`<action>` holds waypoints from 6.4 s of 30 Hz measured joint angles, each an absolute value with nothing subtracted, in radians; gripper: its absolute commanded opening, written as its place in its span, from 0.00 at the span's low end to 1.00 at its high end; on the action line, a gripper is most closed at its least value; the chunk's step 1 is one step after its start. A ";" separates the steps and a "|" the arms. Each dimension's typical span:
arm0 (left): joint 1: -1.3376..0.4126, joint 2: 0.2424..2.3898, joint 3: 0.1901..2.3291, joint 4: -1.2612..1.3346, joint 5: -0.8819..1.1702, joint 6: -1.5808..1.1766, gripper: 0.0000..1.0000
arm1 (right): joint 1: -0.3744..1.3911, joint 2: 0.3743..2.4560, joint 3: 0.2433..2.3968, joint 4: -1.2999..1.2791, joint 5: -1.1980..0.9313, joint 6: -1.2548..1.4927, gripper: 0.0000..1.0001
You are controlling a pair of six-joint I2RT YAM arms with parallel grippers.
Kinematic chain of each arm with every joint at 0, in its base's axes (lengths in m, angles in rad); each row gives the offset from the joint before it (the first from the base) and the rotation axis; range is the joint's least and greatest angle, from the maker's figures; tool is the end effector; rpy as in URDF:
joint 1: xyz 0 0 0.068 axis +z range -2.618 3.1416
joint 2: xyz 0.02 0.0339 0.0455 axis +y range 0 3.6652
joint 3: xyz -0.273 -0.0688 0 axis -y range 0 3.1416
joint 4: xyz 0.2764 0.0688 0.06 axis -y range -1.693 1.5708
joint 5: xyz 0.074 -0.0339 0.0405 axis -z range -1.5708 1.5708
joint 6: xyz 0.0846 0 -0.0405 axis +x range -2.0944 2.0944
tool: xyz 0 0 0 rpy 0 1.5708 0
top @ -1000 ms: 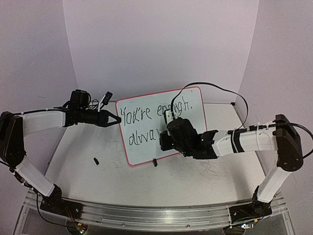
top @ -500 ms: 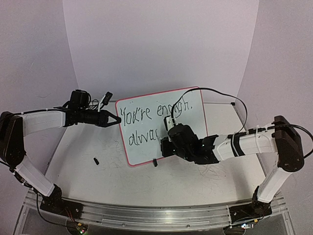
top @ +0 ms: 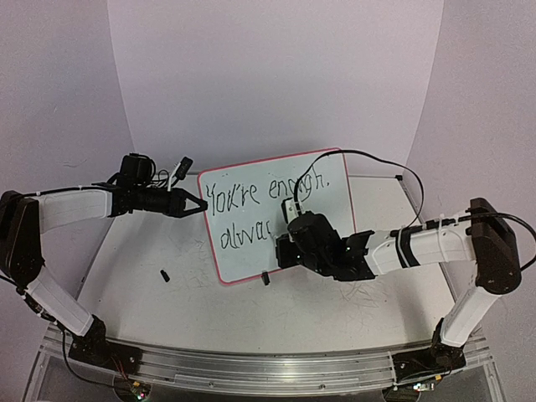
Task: Write a sentence on the whiteboard
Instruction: Write a sentence on the whiteboard, then place the whiteboard at the center of the board, then pick up the pen cap from the corner of the board.
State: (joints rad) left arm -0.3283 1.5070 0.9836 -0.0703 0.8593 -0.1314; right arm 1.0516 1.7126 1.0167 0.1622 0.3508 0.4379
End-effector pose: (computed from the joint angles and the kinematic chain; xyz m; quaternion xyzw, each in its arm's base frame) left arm 0.3382 -0.1829 0.2275 0.2735 0.7797 -0.4554 0.3317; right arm 0.2442 0.3687 0.1746 -0.1759 0.8414 0.2193 0.4615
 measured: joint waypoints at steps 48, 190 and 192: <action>-0.328 1.507 0.986 -0.071 0.861 -0.131 0.00 | 1.110 1.745 1.033 0.108 0.343 0.468 0.00; -0.302 1.033 0.844 -0.567 0.267 -0.687 0.61 | 1.032 1.139 0.728 0.109 0.392 0.289 0.00; -0.308 1.085 0.809 -0.611 0.253 -0.732 0.61 | 1.032 1.133 0.697 0.132 0.351 0.288 0.00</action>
